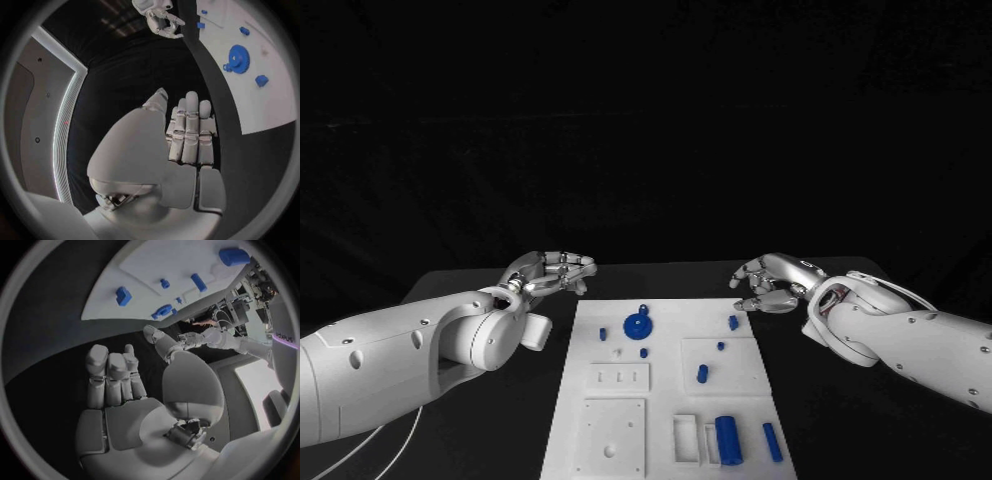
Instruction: Assemble the parts on the task board
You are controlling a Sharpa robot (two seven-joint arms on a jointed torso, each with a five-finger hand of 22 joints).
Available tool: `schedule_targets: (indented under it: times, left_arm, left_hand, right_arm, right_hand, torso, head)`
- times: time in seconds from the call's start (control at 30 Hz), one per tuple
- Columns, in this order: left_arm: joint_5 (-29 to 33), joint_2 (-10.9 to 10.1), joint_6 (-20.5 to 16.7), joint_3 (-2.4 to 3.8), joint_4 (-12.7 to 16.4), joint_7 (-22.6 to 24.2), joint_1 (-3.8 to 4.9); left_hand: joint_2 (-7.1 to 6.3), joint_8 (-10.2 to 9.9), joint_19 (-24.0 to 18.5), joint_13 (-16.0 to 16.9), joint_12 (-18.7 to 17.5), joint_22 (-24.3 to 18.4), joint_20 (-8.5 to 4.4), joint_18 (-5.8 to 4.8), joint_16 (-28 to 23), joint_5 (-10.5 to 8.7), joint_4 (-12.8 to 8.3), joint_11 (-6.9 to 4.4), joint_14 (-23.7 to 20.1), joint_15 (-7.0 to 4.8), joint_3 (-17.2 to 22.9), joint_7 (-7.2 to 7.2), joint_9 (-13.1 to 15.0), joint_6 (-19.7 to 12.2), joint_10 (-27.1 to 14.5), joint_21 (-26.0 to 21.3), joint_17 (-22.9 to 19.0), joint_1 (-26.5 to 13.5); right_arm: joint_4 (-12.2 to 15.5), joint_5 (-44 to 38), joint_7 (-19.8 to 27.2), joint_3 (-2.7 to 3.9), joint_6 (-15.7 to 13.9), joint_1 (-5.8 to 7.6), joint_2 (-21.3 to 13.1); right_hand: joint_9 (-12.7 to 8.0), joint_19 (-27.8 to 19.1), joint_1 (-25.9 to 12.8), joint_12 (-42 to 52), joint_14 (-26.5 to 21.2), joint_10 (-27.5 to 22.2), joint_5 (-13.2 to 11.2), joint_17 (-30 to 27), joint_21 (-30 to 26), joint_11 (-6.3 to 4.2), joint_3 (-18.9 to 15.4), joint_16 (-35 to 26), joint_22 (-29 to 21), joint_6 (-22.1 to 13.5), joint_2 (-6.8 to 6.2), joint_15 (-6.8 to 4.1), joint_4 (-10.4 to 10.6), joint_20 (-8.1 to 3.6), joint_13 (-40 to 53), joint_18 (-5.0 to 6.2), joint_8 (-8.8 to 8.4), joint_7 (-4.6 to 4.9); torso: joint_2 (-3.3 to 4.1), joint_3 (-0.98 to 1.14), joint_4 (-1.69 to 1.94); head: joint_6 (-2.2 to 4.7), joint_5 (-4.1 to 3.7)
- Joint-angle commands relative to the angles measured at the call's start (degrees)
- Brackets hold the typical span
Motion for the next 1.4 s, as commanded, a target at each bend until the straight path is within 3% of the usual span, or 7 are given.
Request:
schedule_targets:
  times: [0.03,0.07,0.27,0.5,0.93,1.4]
  left_arm:
    - [-0.03,-0.03,1.16,0.02,0.10,0.92,0.03]
    - [-0.03,-0.03,1.16,0.02,0.10,0.92,0.03]
    - [-0.03,-0.04,1.23,0.02,0.10,0.93,-0.02]
    - [-0.03,-0.03,1.31,0.02,0.17,0.96,-0.05]
    - [-0.10,-0.15,1.31,0.02,0.42,0.89,-0.07]
    - [-0.15,-0.25,1.27,0.02,0.57,0.83,-0.07]
  left_hand:
    - [-0.15,-0.18,0.12,0.05,0.20,0.68,-0.45,0.64,0.25,0.06,-0.01,0.11,-0.24,-0.13,0.15,0.19,0.08,0.13,0.30,0.31,-0.08,0.02]
    - [-0.15,-0.18,0.12,0.04,0.20,0.68,-0.45,0.64,0.25,0.06,-0.01,0.11,-0.24,-0.13,0.15,0.19,0.08,0.13,0.30,0.31,-0.08,0.02]
    - [-0.14,-0.22,0.10,0.00,0.08,0.67,-0.48,0.62,0.24,0.06,-0.01,0.17,-0.27,-0.12,0.13,0.20,0.08,0.10,0.12,0.32,-0.10,0.05]
    - [-0.15,-0.27,0.06,-0.07,-0.08,0.65,-0.49,0.59,0.24,0.06,-0.02,0.25,-0.31,-0.08,0.09,0.22,0.09,0.06,-0.12,0.32,-0.12,0.09]
    - [-0.14,-0.30,0.03,-0.11,-0.19,0.63,-0.49,0.58,0.24,0.07,-0.03,0.30,-0.33,-0.05,0.08,0.23,0.09,0.03,-0.29,0.33,-0.14,0.14]
    - [-0.13,-0.31,0.02,-0.13,-0.26,0.62,-0.48,0.57,0.24,0.09,-0.02,0.33,-0.34,-0.03,0.08,0.23,0.10,0.03,-0.37,0.34,-0.15,0.16]
  right_arm:
    - [-1.61,1.77,2.32,-0.02,3.38,-0.93,0.35]
    - [-1.72,1.80,2.32,-0.02,3.41,-1.00,0.37]
    - [-4.49,2.32,2.61,-0.02,4.93,-2.46,1.01]
    - [-6.79,2.51,2.79,-0.01,5.66,-3.43,2.05]
    - [-8.25,2.95,2.89,-0.01,6.78,-4.45,3.54]
    - [-8.72,3.76,2.95,-0.01,6.79,-4.85,4.61]
  right_hand:
    - [-0.04,-0.51,0.56,0.12,-0.38,-0.42,0.31,0.10,-0.23,-0.05,-0.35,-0.31,0.87,-2.08,0.12,0.15,-0.22,-0.05,-0.07,4.62,-0.34,1.75]
    - [-0.04,-0.52,0.58,0.12,-0.39,-0.43,0.32,0.10,-0.23,-0.05,-0.36,-0.31,0.87,-2.10,0.12,0.15,-0.24,-0.05,-0.07,4.62,-0.34,1.75]
    - [-0.09,-0.81,1.29,0.11,-0.60,-0.78,1.56,0.22,-0.34,-0.04,-0.91,-0.44,0.90,-2.46,0.35,0.16,-0.66,0.04,-0.10,4.62,-0.44,1.76]
    - [-0.18,-1.06,2.33,0.17,-0.74,-1.06,2.51,0.34,-0.36,-0.16,-1.32,-0.53,0.97,-3.03,0.53,0.04,-0.80,0.12,-0.11,4.62,-0.63,1.63]
    - [-0.19,-1.23,2.41,0.20,-0.81,-1.25,2.93,0.43,-0.36,-0.18,-1.80,-0.57,1.00,-3.21,0.88,0.03,-0.71,0.22,-0.12,4.62,-0.64,1.61]
    - [-0.02,-1.32,1.40,0.46,-0.76,-1.31,1.63,0.68,-0.26,-0.16,-2.47,-0.56,1.02,-2.30,2.82,0.04,-0.42,0.36,-0.16,4.62,-0.03,1.63]
  torso:
    - [-0.03,0.10,-0.17]
    - [-0.02,0.02,-0.11]
    - [0.03,-0.01,0.13]
    - [0.08,-0.06,0.11]
    - [0.09,-0.07,0.12]
    - [0.03,-0.09,0.06]
  head:
    - [-0.32,-0.14]
    - [-0.34,-0.18]
    - [-0.56,-0.51]
    - [-0.98,-0.37]
    - [-1.48,-0.24]
    - [-1.82,-0.15]
